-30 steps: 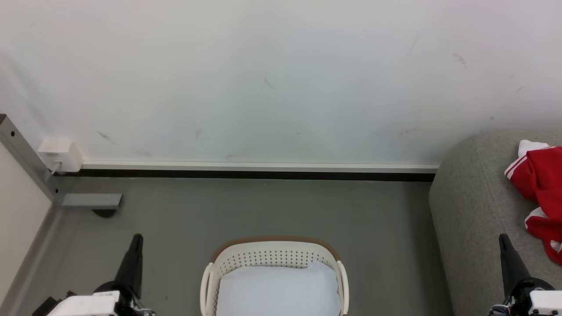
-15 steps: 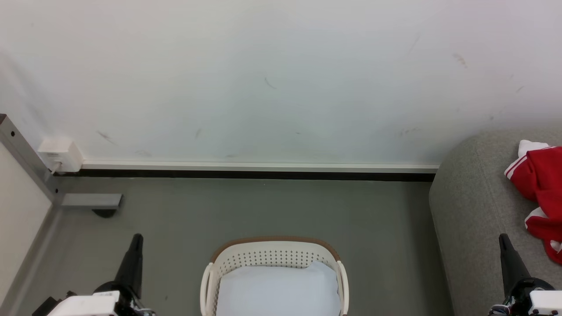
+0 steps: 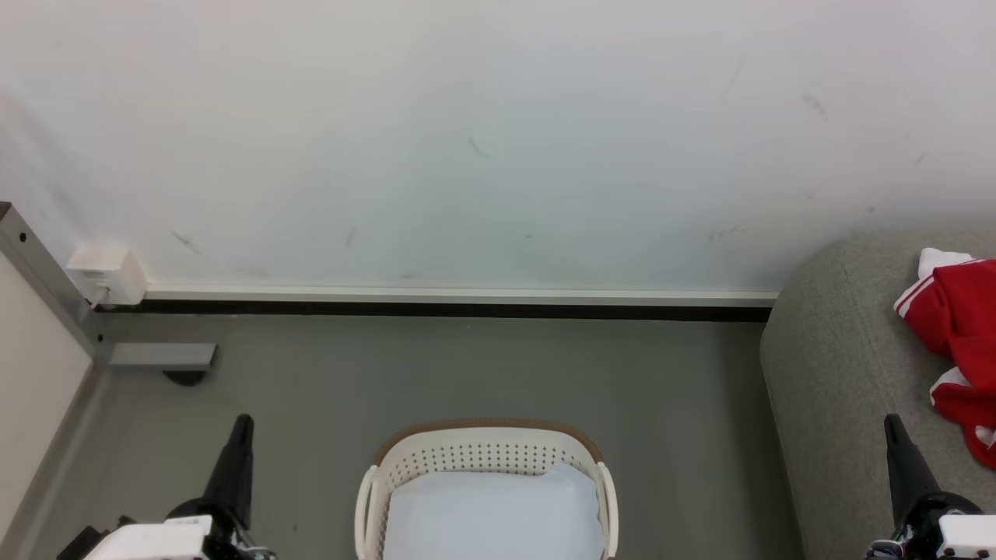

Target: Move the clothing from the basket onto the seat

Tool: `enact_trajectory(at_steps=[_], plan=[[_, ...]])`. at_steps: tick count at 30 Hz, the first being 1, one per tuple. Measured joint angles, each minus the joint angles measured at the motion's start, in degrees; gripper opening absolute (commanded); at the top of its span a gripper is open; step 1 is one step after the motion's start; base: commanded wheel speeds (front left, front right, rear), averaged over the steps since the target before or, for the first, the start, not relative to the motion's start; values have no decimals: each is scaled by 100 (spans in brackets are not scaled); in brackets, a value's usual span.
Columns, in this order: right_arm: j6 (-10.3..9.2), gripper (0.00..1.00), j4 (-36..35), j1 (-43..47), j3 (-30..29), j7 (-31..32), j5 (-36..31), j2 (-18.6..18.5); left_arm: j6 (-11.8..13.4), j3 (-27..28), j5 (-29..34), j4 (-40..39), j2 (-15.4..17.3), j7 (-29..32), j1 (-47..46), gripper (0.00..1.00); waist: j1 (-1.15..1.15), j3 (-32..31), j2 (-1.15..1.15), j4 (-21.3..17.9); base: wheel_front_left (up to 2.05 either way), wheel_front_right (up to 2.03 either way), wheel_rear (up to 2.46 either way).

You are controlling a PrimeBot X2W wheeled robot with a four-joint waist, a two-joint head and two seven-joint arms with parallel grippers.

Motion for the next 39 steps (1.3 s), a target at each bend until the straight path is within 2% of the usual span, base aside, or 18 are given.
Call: enact_trajectory(at_steps=[39], plan=[[0, 0, 0, 0, 0, 0, 0, 0, 0, 0, 0, -1, 0, 0, 0, 0, 0, 0, 0, 0, 0, 0, 0]])
